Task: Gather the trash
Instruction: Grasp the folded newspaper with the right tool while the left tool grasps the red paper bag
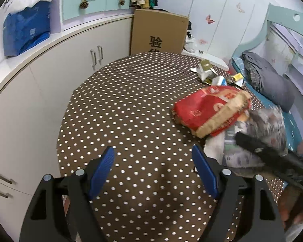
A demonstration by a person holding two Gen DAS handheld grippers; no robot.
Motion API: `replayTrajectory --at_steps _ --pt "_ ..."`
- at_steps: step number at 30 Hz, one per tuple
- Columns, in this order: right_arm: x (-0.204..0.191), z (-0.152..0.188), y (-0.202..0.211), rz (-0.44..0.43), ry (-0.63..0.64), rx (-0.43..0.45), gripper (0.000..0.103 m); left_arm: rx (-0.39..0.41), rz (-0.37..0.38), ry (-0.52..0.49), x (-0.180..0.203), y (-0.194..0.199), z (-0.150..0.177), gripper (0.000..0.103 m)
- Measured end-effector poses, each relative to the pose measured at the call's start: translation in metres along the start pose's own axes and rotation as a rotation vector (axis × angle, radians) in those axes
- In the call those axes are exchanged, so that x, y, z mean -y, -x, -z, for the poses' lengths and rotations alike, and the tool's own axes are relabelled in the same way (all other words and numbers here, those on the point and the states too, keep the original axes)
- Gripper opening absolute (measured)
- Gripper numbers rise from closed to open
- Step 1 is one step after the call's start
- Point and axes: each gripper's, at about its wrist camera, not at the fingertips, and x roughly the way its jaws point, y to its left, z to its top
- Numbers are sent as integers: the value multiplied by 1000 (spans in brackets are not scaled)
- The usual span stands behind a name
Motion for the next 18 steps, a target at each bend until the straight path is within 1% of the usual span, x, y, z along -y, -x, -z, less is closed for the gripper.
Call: replayTrajectory --at_steps 1,3,5,7,8,10,14,18 --pt "-2 0 -9 9 -5 -24 25 -1 -2 1 -1 0 -1 77" --pt "-2 0 -12 14 -15 -20 20 0 -7 -2 -2 -1 -3 77" --pt "1 1 -6 17 -36 -9 17 4 -4 -14 -1 0 -4 77" --pt "4 4 11 40 -47 28 16 10 1 -29 3 0 -7 80" --pt "6 5 19 51 -46 42 16 18 8 -39 7 0 -9 83" --pt "12 4 37 70 -51 81 15 30 25 -60 16 0 -13 84" --pt "28 5 72 124 -71 149 15 45 73 -139 44 -4 -19 92" --pt "48 7 100 177 -112 196 15 27 106 -214 72 -16 -21 94"
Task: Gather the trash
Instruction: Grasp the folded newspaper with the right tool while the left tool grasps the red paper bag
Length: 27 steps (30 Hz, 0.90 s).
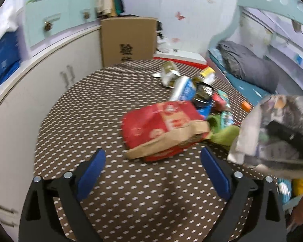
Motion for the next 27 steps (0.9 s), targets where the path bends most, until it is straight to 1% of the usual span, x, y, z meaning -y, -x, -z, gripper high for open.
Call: replayTrajectory --at_steps 2,4,6,8,10,11,12,13,14,15,17,19,21,27 --pt "11 -1 8 39 -19 15 15 -17 4 -41 12 -11 -4 94" --pt "20 -1 12 59 -30 17 15 -30 -15 -86 22 -23 -6 94" --pt "30 1 13 76 -50 10 15 -48 -67 -112 27 -37 -10 94" --pt "38 4 9 96 -69 -4 15 -77 -145 -98 26 -52 -15 94" --pt "43 7 5 101 -83 -20 15 -84 -169 -79 23 -58 -19 94" --pt "45 8 5 104 -88 -25 15 -75 -155 -71 21 -56 -19 90" --pt "47 10 3 110 -96 -30 15 -68 -136 -68 20 -52 -19 67" --pt "47 10 2 112 -99 -32 15 -68 -125 -65 18 -49 -18 62" --pt "49 11 1 112 -103 -35 15 -58 -134 -61 17 -45 -17 54" --pt "50 12 2 112 -107 -37 15 -50 -138 -60 16 -41 -15 44" --pt "51 12 2 112 -112 -38 15 -45 -133 -51 14 -34 -12 39" --pt "51 13 4 110 -111 -37 15 -32 -110 -36 12 -25 -9 35" --pt "50 14 6 106 -112 -35 15 -20 -107 -29 10 -16 -5 34" --pt "51 16 20 103 -116 -15 15 11 -88 -30 20 6 1 33"
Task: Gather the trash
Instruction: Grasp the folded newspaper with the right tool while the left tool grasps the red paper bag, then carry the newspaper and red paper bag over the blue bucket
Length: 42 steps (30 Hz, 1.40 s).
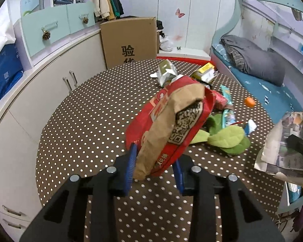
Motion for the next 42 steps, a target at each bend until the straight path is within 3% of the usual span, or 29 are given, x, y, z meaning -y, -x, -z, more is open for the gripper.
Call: replayTrajectory --at_steps 7,25,42 --pt "11 5 23 8 -14 37 15 39 35 -43 31 18 -1 33" --pt "88 30 92 192 -155 125 15 57 217 -221 152 36 7 33" --pt "179 88 146 383 -359 134 15 -20 385 -460 284 37 52 33"
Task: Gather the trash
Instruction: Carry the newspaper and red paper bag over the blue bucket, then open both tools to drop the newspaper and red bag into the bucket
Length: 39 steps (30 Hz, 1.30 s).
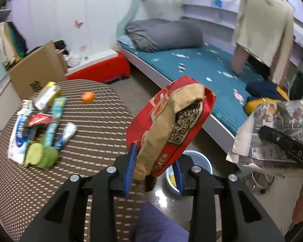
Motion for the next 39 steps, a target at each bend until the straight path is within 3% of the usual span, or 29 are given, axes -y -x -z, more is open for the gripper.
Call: replayTrajectory --at_steps 14,19,20,22,23,25,30,33,39 --pt "67 25 -22 129 -136 -68 16 -210 51 -187 91 -85 18 33" --pt "91 26 -29 172 -190 -70 15 -234 53 -225 117 -109 14 34" --pt "96 26 -29 174 -202 -72 15 -225 55 -225 120 -111 12 36" --pt "104 27 -30 184 -224 -73 15 -195 58 -217 125 -114 7 55" --pt "105 28 -31 186 -229 -74 16 -177 49 -215 126 -115 5 76" --pt "108 29 -31 190 -237 -75 16 -148 34 -212 127 -116 4 77" --pt "106 29 -42 194 -225 -93 16 -193 25 -169 108 -125 6 77" --pt "102 26 -56 186 -213 -109 9 -197 4 -147 94 -126 8 77" --pt "83 13 -80 141 -163 -139 9 -188 -32 -114 67 -118 9 77"
